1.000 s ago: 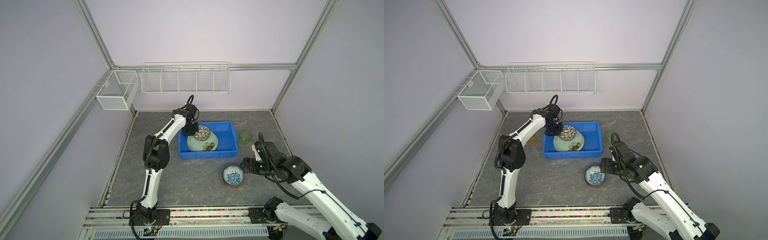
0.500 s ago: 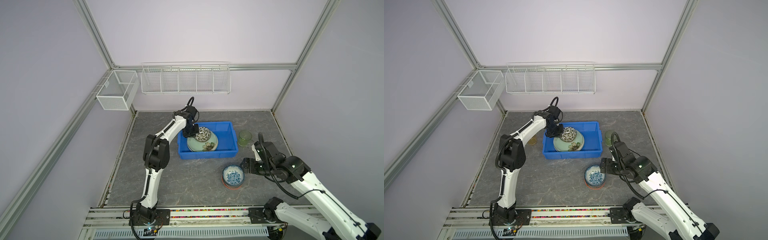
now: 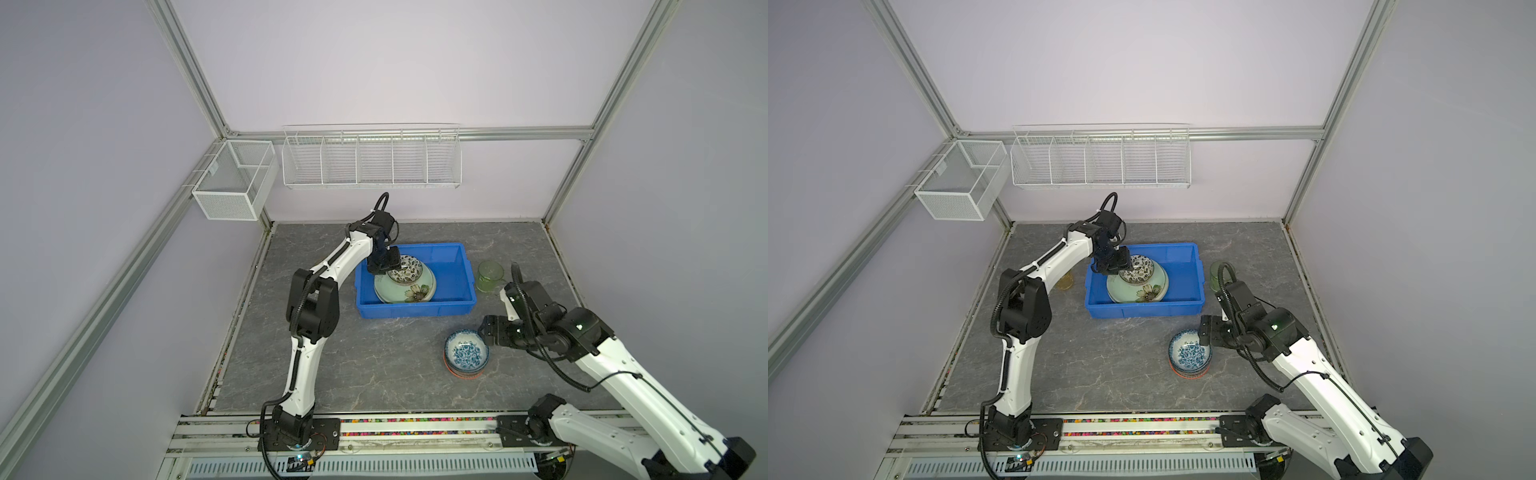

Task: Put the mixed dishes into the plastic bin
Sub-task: 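Lower the leaf-print bowl onto the green plate in the bin with the left gripper, then open the left gripper and withdraw it from the bin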

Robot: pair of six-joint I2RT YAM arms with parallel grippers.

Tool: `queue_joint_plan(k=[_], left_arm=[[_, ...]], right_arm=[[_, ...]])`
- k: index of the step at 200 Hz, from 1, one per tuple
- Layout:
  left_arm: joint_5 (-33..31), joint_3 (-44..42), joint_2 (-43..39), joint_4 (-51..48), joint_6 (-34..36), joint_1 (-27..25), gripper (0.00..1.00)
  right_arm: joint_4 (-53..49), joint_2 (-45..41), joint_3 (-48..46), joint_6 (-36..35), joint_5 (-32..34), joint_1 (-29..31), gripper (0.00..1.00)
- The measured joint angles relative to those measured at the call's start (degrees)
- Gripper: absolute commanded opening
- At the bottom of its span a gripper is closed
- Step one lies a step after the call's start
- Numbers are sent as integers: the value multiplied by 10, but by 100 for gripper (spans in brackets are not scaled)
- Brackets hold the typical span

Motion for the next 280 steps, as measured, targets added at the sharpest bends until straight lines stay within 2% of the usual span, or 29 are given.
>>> queue_joint_plan(k=[34,60,88,144,201,280], left_arm=[[-2,0,-10,-5,3,0,100],[-5,-9,-50,-8,0,0,99],[-5,-40,-131,-3,0,0,99],[0,-200,-306,26,-2,0,99],[-1,-341,-409,30,-9,-1,99],[16,-420,-483,45,-24,-1,99]], right_arm=[[0,21,0,-9,0,-1,89],[3,47,0,-14,0,-1,100],[10,70,-2,-22,0,-1,77],[29,106,-32,-19,-2,0,54],[35,120,-46,-22,3,6,40],[48,121,-47,-21,9,16,27]])
